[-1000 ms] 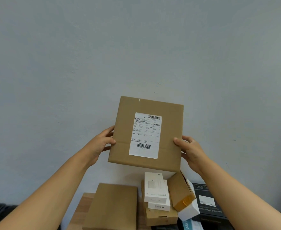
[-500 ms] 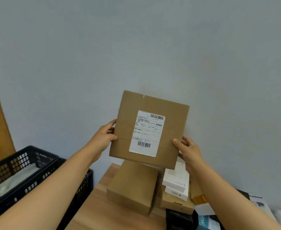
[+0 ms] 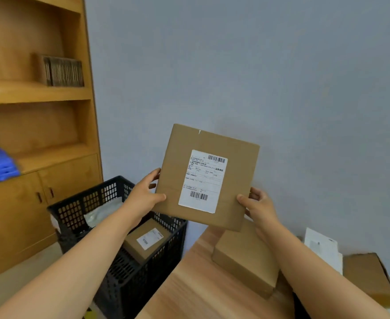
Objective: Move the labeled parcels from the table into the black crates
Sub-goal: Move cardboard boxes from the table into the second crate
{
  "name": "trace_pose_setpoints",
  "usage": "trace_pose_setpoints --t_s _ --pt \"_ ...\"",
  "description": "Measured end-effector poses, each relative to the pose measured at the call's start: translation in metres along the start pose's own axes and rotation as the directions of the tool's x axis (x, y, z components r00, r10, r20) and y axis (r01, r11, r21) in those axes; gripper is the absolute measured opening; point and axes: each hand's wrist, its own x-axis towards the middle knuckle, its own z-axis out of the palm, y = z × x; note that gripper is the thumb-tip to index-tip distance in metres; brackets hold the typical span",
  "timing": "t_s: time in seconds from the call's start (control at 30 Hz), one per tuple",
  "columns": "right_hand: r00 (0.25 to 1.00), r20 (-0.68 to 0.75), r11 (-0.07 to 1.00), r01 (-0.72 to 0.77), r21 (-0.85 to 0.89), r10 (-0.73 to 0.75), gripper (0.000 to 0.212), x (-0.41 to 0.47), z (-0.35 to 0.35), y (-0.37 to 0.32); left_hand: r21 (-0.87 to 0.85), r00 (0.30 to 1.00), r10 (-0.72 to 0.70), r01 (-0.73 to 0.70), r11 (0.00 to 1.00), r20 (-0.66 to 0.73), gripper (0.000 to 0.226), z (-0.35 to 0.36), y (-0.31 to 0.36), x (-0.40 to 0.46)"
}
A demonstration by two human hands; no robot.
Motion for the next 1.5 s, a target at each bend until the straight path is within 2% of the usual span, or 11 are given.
trace_pose_setpoints --t_s 0.1,0.2,0.3,0.53,0.83,0.97,1.23,1.5 --pt "0.999 0.017 0.999 -0.038 -0.011 0.038 0.047 -0.005 0.068 0.009 -0.006 0.999 -0.027 0.027 1.0 -0.043 0.071 -0.063 -0.023 0.0" --pt "0.996 0.064 0.997 -0.065 -0.034 0.067 0.056 -0.011 0.14 0.02 0.002 0.997 -0.047 0.047 0.999 -0.06 0.07 -0.129 -0.048 0.005" --pt "0.994 0.07 0.997 -0.081 -0.017 0.082 0.045 -0.016 0.203 0.033 -0.002 0.996 -0.066 0.066 0.998 -0.068 0.07 -0.185 -0.071 0.013" --pt "0.988 0.083 0.991 -0.129 -0.041 0.132 0.042 -0.015 0.29 0.06 -0.017 0.993 -0.114 0.113 0.993 -0.035 0.065 -0.259 -0.116 0.04" --pt "0.977 0.076 0.978 -0.195 -0.072 0.201 0.033 0.029 0.331 0.104 0.07 0.976 -0.212 0.209 0.975 0.048 0.074 -0.271 -0.167 0.101" --pt "0.944 0.075 0.947 -0.318 -0.047 0.321 0.053 0.067 0.35 0.137 0.145 0.964 -0.253 0.24 0.96 0.077 0.074 -0.272 -0.192 0.141" --pt "0.837 0.089 0.842 -0.537 -0.053 0.54 0.071 0.154 0.394 0.197 0.242 0.914 -0.384 0.346 0.907 0.134 0.073 -0.269 -0.249 0.256" --pt "0.739 0.075 0.736 -0.647 -0.202 0.67 0.086 0.198 0.393 0.241 0.291 0.829 -0.511 0.443 0.848 0.226 0.059 -0.233 -0.315 0.325"
